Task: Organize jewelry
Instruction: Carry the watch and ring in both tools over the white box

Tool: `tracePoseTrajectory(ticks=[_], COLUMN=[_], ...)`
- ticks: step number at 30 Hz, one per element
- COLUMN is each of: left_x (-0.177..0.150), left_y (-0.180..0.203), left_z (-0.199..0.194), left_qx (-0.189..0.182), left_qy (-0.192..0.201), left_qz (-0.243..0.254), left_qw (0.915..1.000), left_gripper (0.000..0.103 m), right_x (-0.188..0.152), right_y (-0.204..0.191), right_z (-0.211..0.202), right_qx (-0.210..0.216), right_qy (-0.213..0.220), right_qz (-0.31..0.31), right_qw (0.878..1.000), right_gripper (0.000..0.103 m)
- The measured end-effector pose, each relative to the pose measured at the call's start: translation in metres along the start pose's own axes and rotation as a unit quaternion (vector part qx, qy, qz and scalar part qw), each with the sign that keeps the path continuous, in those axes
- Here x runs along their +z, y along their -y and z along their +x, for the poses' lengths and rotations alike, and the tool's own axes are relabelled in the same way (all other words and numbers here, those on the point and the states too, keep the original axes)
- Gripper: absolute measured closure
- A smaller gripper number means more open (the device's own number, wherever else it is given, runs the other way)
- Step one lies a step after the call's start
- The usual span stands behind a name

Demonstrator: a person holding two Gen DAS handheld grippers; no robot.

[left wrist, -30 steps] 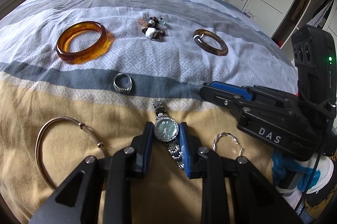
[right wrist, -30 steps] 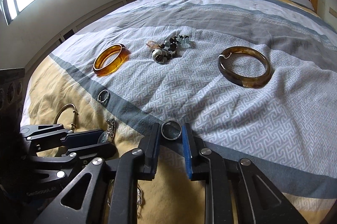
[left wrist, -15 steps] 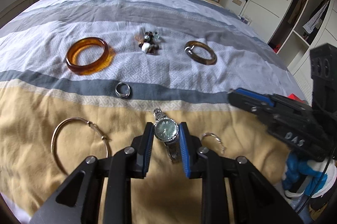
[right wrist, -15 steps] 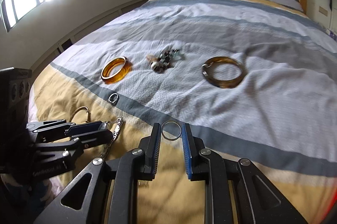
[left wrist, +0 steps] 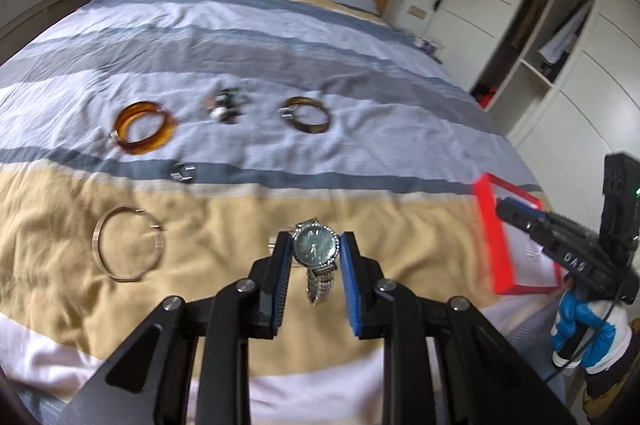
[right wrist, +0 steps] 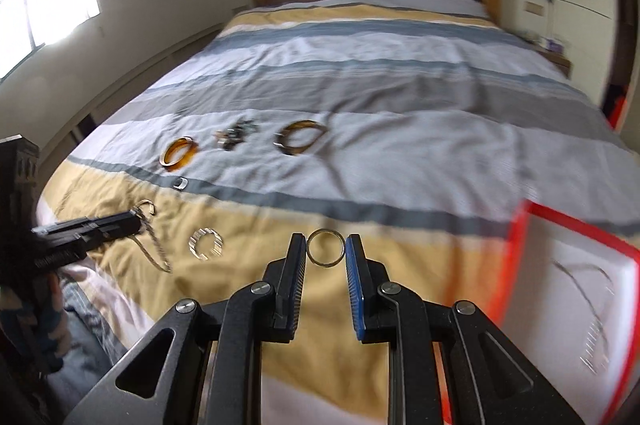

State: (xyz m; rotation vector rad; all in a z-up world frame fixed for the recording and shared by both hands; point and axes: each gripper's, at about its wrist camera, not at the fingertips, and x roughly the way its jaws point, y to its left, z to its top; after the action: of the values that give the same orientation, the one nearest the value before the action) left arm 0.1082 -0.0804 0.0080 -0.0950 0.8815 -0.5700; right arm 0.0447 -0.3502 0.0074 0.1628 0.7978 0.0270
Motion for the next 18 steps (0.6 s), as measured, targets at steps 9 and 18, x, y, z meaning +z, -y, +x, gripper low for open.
tracePoseTrajectory(ticks=[9,18], left_x=[0.004,-0.01], left_y=[0.099,0.21], left_z=[0.011,0.062], left_qx=[-0.083,-0.146], left_qy=[-0.02,-0.077], left_qz=[0.052,0.126], left_qw=[0.9949,0.9783], left_gripper=[0.08,0.08], right_x=[-0.047,-0.087], right_y=[0.091,0.159], right_z=[-0.069,-0.077], right_qx=[-0.083,-0.109], right_qy=[0.004,-0.013], right_qz=[0.057,0.102], right_qw=[0.995,0.989], right_gripper=[0.083,0.083])
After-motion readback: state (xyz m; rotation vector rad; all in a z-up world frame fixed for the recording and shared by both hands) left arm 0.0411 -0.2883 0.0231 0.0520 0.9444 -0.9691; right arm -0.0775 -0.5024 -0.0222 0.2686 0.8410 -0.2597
